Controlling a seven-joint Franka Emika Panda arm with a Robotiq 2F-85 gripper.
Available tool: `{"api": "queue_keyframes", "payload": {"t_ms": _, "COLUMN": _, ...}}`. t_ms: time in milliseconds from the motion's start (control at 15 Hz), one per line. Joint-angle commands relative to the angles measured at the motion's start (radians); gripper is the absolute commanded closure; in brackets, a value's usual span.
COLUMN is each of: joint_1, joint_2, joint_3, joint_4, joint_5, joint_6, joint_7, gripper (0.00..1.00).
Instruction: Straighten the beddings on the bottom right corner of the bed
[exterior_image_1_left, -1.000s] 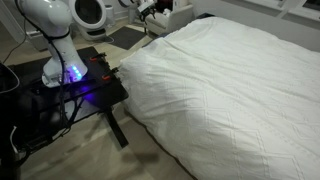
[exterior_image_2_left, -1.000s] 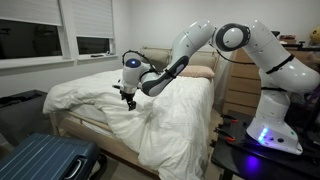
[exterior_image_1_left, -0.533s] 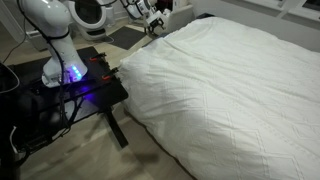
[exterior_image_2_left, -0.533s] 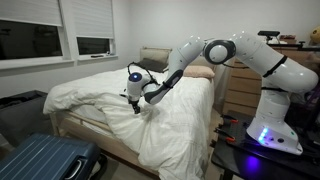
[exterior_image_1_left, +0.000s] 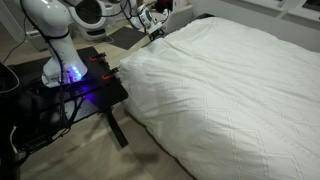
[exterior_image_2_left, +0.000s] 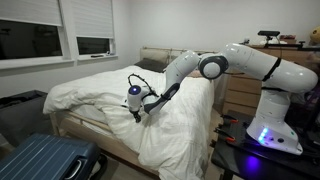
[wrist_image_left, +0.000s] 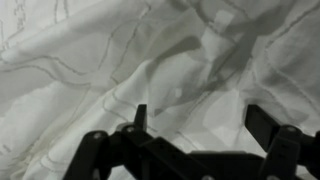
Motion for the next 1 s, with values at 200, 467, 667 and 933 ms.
{"api": "queue_keyframes", "payload": {"t_ms": 200, "joint_1": 0.006, "joint_2": 0.119, "joint_3": -0.068, "joint_4": 0.181, "joint_5": -0.011, "joint_6": -0.076, "joint_7": 0.081, "gripper": 0.00}}
{"api": "queue_keyframes", "payload": {"t_ms": 467, "joint_1": -0.008, "joint_2": 0.158, "joint_3": -0.071, "joint_4": 0.234, "joint_5": 0.003, "joint_6": -0.117, "joint_7": 0.074, "gripper": 0.00}}
{"api": "queue_keyframes", "payload": {"t_ms": 667, "joint_1": -0.015, "joint_2": 0.155, "joint_3": -0.059, "joint_4": 0.237, "joint_5": 0.016, "joint_6": -0.136, "joint_7": 0.043, "gripper": 0.32}}
{"api": "queue_keyframes", "payload": {"t_ms": 933, "joint_1": -0.012, "joint_2": 0.145, "joint_3": -0.062, "joint_4": 0.226, "joint_5": 0.012, "joint_6": -0.144, "joint_7": 0.049, "gripper": 0.64}}
